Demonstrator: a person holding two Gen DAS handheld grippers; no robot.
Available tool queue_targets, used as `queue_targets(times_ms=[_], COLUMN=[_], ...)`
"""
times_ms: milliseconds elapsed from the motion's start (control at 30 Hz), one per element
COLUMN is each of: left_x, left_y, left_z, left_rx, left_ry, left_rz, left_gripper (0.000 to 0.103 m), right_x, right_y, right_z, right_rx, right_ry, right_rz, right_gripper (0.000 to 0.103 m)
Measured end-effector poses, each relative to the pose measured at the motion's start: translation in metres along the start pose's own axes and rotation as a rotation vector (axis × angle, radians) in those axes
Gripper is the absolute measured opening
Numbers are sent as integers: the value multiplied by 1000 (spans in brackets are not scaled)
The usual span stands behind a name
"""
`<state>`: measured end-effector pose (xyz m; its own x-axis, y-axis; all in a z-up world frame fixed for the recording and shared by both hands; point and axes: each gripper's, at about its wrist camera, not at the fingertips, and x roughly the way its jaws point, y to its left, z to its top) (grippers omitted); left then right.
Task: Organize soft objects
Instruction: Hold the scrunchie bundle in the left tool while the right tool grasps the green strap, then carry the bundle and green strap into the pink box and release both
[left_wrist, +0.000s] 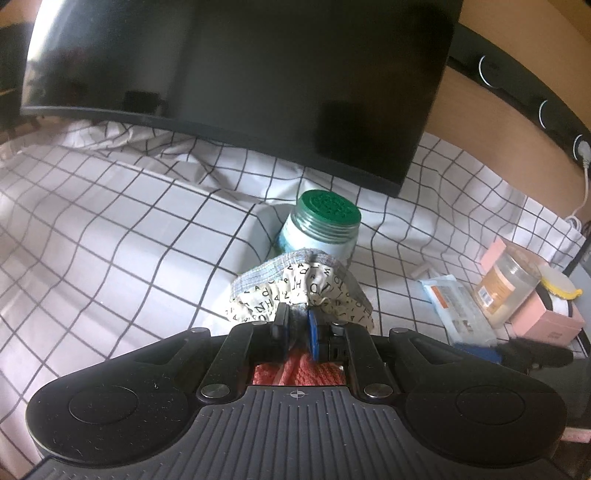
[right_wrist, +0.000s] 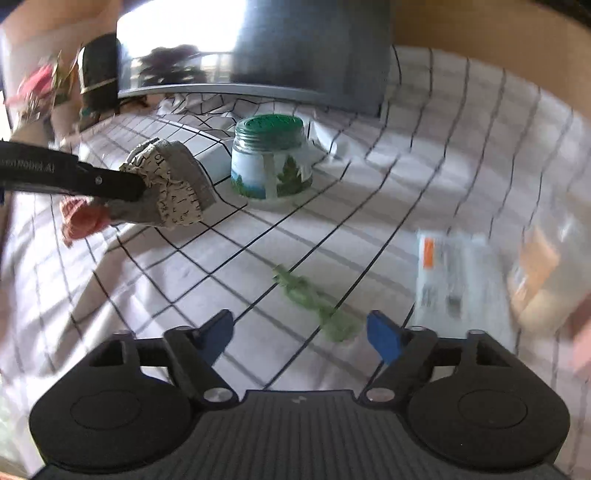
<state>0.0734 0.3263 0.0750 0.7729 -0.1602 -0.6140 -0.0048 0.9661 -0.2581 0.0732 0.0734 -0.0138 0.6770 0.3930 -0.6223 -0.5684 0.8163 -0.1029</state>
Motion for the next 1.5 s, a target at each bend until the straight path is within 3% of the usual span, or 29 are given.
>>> queue_targets(times_ms=[100, 167, 200, 233, 267, 567, 767, 967, 1067, 1233, 1500], left_x=[2, 4, 4, 4, 4, -2, 18, 43, 48, 58, 99], left_y=[-1, -3, -5, -6, -8, -36, -71, -113, -142, -208, -314], left_z=[0, 1, 2, 3, 5, 51, 108, 152, 164, 165, 132], left_rx=[3, 13, 19, 24, 31, 134, 182, 220, 238, 292, 348], left_ry=[6, 7, 7, 6, 4, -109, -194, -221, -231, -219, -77], left_rz=[-23, -37, -41, -44, -47, -87, -84, -57, -90, -209, -409], left_gripper=[13, 13, 13, 13, 13, 13, 13, 13, 13, 13, 13], right_x=[14, 25, 29, 34, 34, -16, -54, -104, -137, -180, -214], right_y=[-6, -9, -10, -10, -11, -21, -81, -154, -190, -244, -301], right_z=[13, 22, 26, 30, 35, 72, 125, 152, 148, 123, 72], right_rx=[-39, -48, -47, -40, -34, -17, 91, 172, 204, 265, 379], right_ry=[39, 60, 71, 83, 106, 24, -92, -218, -267, -298, -256], right_rz=[29, 66, 78, 93, 119, 112, 11, -122, -197, -344, -464], right_gripper=[54, 54, 48, 41, 21, 22, 22, 22, 22, 22, 22])
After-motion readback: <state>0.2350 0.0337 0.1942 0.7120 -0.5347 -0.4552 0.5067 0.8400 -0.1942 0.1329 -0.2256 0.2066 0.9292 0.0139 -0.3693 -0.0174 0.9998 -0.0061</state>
